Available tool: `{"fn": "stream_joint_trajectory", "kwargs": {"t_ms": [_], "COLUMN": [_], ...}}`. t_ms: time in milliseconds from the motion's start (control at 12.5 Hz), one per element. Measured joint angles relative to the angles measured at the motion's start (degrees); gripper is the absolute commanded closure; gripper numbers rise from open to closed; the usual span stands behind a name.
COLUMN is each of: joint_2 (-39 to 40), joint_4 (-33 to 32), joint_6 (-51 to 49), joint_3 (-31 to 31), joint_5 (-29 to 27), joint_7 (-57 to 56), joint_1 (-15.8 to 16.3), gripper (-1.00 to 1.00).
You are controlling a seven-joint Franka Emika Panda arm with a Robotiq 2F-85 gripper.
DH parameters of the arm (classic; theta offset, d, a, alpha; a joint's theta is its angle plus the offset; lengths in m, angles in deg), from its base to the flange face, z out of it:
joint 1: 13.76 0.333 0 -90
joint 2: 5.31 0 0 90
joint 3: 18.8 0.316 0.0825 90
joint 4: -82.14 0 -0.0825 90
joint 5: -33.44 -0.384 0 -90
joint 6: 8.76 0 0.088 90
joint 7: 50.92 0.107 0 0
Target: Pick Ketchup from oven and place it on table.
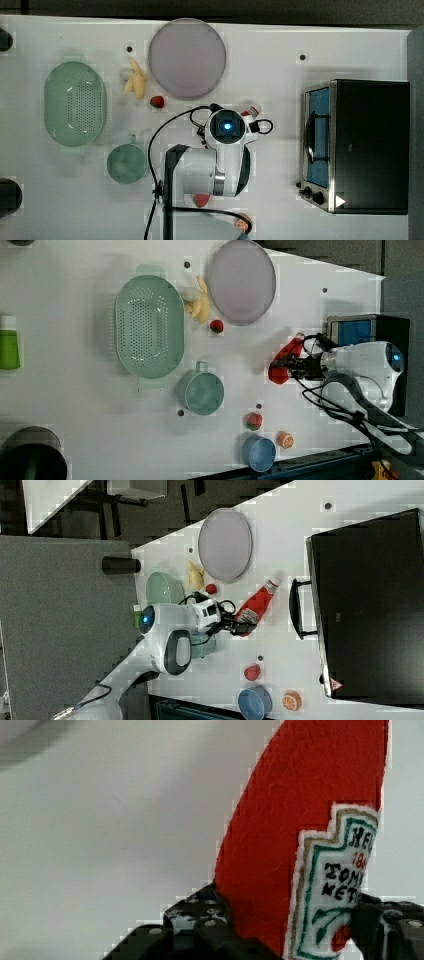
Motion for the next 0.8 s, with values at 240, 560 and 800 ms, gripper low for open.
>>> {"fn": "stream_joint_trajectory", "kwargs": {"t_ms": [240,560,800], "joint_2": [3.72,-1.36,-10.56], "joint_4": [0.22,2.13,8.73], "joint_6": [6.32,-1.31,-14.18], "joint_3": [-0.45,-1.75,-3.19], "joint_5": [0.07,-0.35,1.01], "joint_7": [0.18,3.85,9.61], "joint_1": [0.41,0.87,0.27], "gripper": [-1.0,-1.0,-1.0]}}
